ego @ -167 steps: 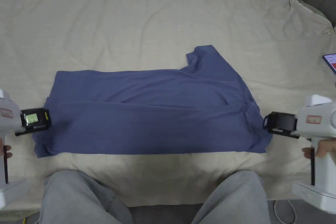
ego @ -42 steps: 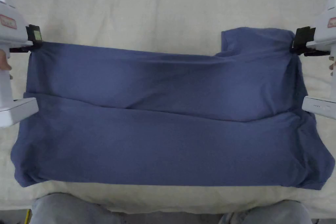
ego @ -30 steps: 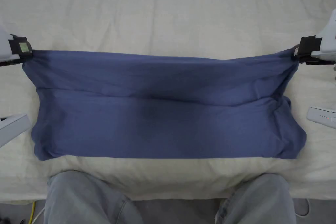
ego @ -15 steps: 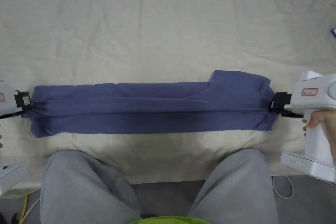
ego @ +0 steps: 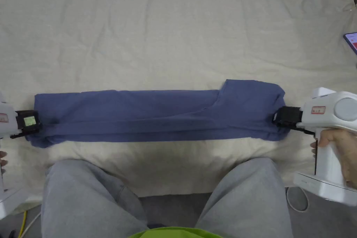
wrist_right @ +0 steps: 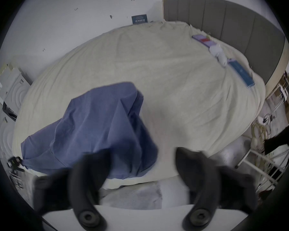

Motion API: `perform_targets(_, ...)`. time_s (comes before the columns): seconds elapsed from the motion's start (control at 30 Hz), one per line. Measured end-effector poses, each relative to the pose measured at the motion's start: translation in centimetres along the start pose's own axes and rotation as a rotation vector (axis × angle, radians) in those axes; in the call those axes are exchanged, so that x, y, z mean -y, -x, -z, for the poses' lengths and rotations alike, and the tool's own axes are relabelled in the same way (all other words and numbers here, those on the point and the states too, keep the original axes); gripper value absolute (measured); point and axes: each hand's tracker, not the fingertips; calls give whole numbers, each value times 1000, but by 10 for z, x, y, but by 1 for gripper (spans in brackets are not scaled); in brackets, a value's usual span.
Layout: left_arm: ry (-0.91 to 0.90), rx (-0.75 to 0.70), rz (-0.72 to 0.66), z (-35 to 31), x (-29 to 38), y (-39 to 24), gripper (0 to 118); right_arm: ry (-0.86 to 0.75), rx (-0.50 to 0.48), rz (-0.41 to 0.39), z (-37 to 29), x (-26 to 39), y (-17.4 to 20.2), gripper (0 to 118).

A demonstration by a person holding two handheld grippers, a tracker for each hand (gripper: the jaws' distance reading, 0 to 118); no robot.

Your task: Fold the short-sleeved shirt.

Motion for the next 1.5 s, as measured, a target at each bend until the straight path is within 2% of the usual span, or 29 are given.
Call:
perform_targets(0.03, -30, -12, 7, -10, -4, 2, 114, -22, 30, -37, -10, -5, 0, 98)
perform_targets(0.07, -61, -24, 14, -17, -11, 3, 118, -71, 77, -81, -22, -11, 1, 98)
perform_targets(0.13, -131, -1, 38, -35, -26, 1, 118, -157, 156, -176, -42, -24, 5, 98)
perform_targets(0.2, -195, 38, 59, -56, -37, -7, 118, -236, 192, -228, -64, -35, 11, 98)
perform_targets(0.33, -367, 116, 93, -91, -53, -39, 118, -468, 93, -194, -114, -45, 30, 100)
perform_targets(0.47, -560, 207, 82, -120, -44, -78, 118, -684, -12, -187, -145, -34, 59, 113)
perform_targets(0.57, -696, 287, 40, -135, -28, -100, 118, -785, -72, -210, -154, -19, 78, 113)
perform_targets(0.67, -753, 284, 23, -146, -17, -115, 116, -800, -114, -234, -154, -9, 88, 111)
perform_targets(0.73, -794, 252, 51, -151, -11, -123, 104, -809, -121, -241, -155, -4, 94, 100)
perform_targets(0.77, -819, 227, 82, -153, -8, -127, 88, -816, -132, -244, -154, -2, 95, 80)
perform_targets(0.83, -850, 174, 121, -151, -4, -135, 69, -813, -143, -235, -152, 0, 97, 41)
perform_targets(0.87, -847, 155, 139, -150, -3, -137, 56, -808, -139, -230, -150, 1, 99, 16)
perform_targets(0.9, -837, 161, 141, -149, -2, -138, 43, -804, -127, -227, -148, 1, 101, 4)
perform_targets(0.97, -815, 179, 122, -147, -4, -138, 9, -801, -130, -214, -144, 2, 99, 0)
perform_targets(1.0, -807, 186, 116, -146, -4, -138, 2, -788, -144, -208, -143, 1, 98, 0)
perform_targets(1.5, -690, 149, 105, -127, -11, -118, 0, -761, -126, -201, -132, -1, 101, 0)
